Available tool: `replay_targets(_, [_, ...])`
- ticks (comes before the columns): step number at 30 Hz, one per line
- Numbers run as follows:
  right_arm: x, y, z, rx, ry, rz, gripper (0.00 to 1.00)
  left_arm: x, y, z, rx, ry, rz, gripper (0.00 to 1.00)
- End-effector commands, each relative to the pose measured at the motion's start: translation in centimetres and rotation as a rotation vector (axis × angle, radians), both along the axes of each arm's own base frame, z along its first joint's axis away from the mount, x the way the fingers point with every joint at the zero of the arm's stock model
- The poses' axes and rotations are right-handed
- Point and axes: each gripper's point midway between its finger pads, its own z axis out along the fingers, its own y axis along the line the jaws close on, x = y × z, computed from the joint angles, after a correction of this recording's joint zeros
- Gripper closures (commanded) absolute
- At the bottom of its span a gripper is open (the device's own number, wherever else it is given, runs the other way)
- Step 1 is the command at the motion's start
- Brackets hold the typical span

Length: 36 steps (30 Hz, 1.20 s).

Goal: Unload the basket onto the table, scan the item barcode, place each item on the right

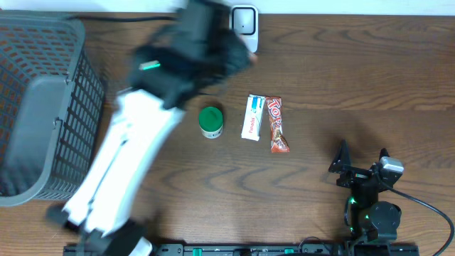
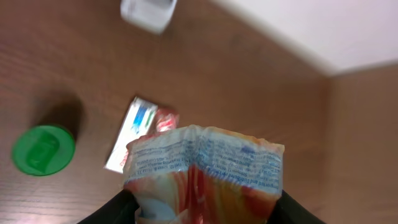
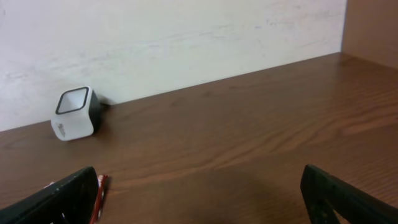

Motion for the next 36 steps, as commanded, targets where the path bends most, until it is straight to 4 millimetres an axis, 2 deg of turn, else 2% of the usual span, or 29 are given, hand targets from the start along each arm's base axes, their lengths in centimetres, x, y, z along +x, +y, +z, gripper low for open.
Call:
replay_targets(1, [0.0,-0.1,-0.1,0.007,0.001,-0.006,0.01,0.9,-3.1,-6.0,0.171,0.035,-0.123,0.51])
replay_targets(5, [0.0,-0.1,-0.1,0.007,0.001,-0.006,0.01,1.1,-6.4,-12.3,0.263,0.101,-0.250,0.51])
replay_targets(8, [0.0,-0.1,-0.1,0.007,0.001,-0.006,0.01,0.8,-8.5,-15.6,0.275,0.141,-0.329,0.51])
replay_targets(12, [0.0,-0.1,-0.1,0.007,0.001,-0.006,0.01,-0.1,-11.2,-18.9,0.269,0.167,-0.437,0.51])
replay_targets(20, [0.0,-0.1,-0.1,0.007,0.001,-0.006,0.01,-1.5,-13.5,-24.2,0.332,0.206,-0.534,0.51])
replay_targets(26, [0.0,-0.1,-0.1,0.007,0.001,-0.006,0.01,-2.5,-14.1,-26.9,0.371,0.236,-0.586,0.51])
replay_targets(36, [0.0,-0.1,-0.1,0.007,0.001,-0.006,0.01,-3.3,-15.6,-28.7,0.375,0.228,-0.616,0.51])
